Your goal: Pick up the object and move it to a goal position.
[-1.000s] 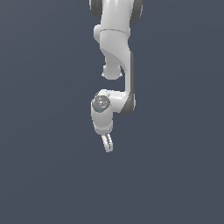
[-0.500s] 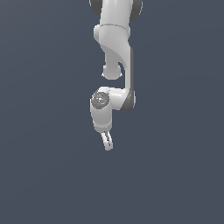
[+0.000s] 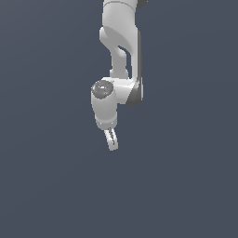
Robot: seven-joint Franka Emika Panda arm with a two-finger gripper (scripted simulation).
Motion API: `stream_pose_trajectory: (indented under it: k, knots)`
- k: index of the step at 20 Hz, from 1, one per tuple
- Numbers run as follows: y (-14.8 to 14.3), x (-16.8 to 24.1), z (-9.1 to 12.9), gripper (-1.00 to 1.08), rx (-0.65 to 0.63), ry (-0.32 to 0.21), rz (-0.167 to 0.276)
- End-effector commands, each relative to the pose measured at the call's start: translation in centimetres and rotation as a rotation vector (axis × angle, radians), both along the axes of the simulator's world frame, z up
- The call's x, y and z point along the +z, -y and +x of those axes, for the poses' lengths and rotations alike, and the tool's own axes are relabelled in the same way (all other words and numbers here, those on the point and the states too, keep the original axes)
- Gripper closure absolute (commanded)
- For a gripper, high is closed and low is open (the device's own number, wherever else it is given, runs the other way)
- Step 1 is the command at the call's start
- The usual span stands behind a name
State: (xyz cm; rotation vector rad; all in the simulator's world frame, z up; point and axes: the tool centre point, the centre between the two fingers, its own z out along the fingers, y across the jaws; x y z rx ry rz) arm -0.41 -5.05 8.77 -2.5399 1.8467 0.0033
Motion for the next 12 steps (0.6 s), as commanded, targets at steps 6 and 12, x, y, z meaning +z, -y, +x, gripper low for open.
stream_pose_trajectory:
  k: [6, 12]
  knots:
    - [1.1, 7.1, -2.1, 1.08, -0.001, 0.001, 0.002]
    - [2.0, 13.4, -4.0, 1.08, -0.002, 0.0, 0.001]
